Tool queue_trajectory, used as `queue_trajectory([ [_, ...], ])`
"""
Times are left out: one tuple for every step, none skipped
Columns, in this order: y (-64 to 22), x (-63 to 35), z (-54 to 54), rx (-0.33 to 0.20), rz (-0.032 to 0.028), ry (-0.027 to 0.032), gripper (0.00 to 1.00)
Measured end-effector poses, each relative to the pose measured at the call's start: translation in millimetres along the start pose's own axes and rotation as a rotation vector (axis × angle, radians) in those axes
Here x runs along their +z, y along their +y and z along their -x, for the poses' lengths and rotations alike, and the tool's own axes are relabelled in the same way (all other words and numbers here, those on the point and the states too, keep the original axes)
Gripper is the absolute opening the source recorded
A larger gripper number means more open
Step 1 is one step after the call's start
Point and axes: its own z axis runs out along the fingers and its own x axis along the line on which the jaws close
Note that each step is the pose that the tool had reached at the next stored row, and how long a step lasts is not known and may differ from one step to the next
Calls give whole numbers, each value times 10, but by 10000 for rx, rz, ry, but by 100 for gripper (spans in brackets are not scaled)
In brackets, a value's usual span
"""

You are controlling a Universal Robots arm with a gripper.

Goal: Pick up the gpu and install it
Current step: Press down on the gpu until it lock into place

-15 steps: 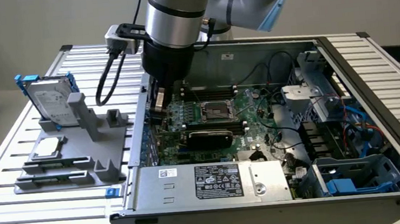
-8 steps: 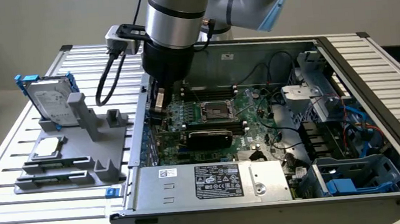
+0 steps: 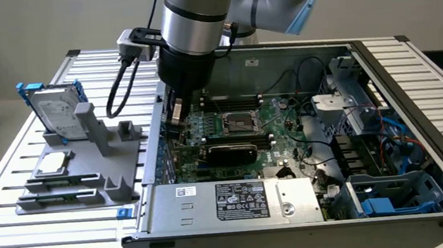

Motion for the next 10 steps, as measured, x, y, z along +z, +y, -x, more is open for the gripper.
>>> queue_trajectory([
  [0, 2, 0, 4, 0, -2, 11],
  [-1, 2, 0, 7, 0, -3, 11],
  [-1, 3, 0, 10, 0, -4, 11],
  [-1, 3, 0, 10, 0, -6, 11],
  [-1, 3, 0, 10, -1, -6, 11],
  [0, 0, 0, 10, -2, -9, 11],
  [0, -6, 1, 9, -4, -16, 11],
  [2, -19, 0, 10, -2, -15, 11],
  [2, -39, -2, 10, 0, -7, 11],
  [2, -60, -3, 10, 0, -6, 11],
])
